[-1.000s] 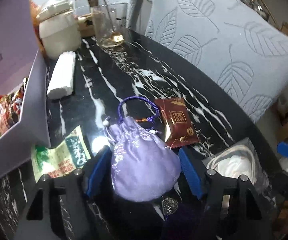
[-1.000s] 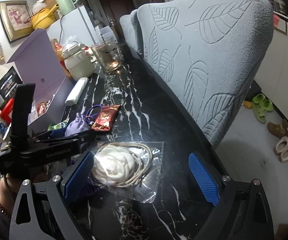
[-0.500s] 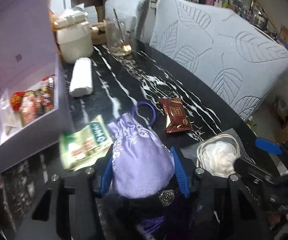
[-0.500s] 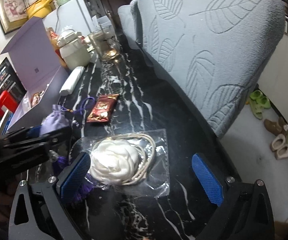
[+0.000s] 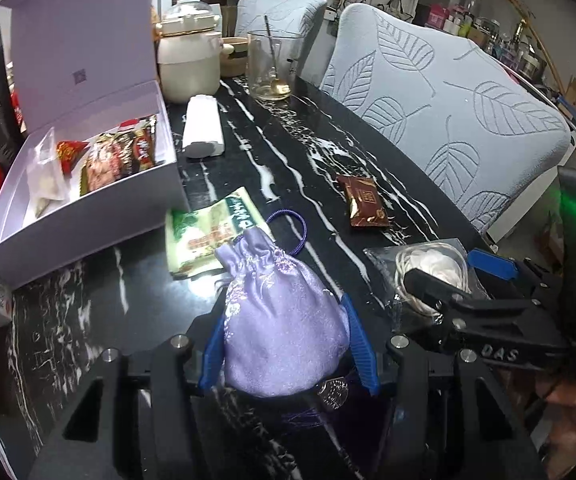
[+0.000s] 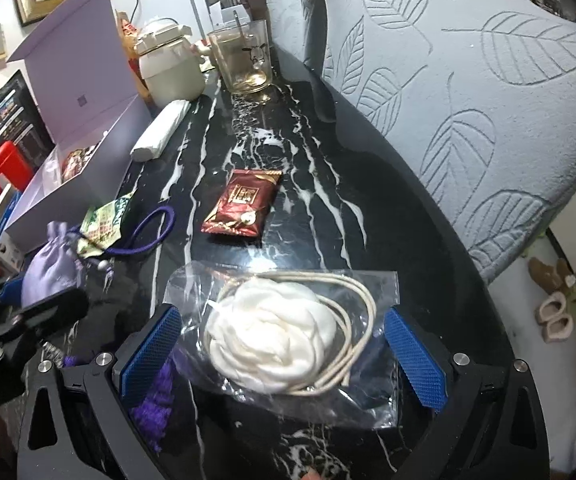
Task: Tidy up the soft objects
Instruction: 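Grasp the bagged white flower with the right tool while the left tool holds the pouch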
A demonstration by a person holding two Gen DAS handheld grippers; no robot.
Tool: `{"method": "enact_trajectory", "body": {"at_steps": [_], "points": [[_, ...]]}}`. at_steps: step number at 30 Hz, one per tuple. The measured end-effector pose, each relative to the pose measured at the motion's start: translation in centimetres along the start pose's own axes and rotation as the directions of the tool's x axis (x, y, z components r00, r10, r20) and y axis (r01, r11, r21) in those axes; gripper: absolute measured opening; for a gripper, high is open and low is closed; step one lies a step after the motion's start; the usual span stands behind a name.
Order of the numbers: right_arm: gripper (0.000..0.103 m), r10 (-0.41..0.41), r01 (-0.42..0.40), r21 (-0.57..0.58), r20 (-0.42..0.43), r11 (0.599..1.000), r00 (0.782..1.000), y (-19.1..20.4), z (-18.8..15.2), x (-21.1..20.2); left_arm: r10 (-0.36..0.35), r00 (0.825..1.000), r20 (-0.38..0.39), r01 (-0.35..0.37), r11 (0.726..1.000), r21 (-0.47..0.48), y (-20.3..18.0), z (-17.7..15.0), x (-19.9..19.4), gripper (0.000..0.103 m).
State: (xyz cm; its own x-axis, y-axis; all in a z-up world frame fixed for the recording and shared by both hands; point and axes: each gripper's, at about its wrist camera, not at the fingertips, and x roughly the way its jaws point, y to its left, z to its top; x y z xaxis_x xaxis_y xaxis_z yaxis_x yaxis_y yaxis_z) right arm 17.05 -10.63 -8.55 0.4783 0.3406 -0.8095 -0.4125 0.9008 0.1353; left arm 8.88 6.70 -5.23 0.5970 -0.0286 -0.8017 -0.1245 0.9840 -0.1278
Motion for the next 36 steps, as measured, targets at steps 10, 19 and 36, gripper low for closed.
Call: {"method": "enact_trajectory", "body": {"at_steps": [10,19,36], "points": [[0.103,-0.077,0.076,-0.025,-0.010,0.997,0.997,0.9,-0.3,1.4,-0.026,1.000,0.003,0.027,0.999,-0.029,1.4,-0.7,-0.5,0.053],[0.103,-0.119,0.119,-0.049,-0.006,0.992,0.993,1.5,-0.6,1.5,-0.044,0.999,0.006,0.044,0.998,-0.041,2.2,-1.1,-0.5,0.053],[0.062,-0.089,0.095,-0.125,0.048,0.988,0.995,2.1,-1.5,-0.3,-0.039,0.999,0.019,0.040,0.998,-0.046,2.6,-2.2,-1.7,0.053]]}}
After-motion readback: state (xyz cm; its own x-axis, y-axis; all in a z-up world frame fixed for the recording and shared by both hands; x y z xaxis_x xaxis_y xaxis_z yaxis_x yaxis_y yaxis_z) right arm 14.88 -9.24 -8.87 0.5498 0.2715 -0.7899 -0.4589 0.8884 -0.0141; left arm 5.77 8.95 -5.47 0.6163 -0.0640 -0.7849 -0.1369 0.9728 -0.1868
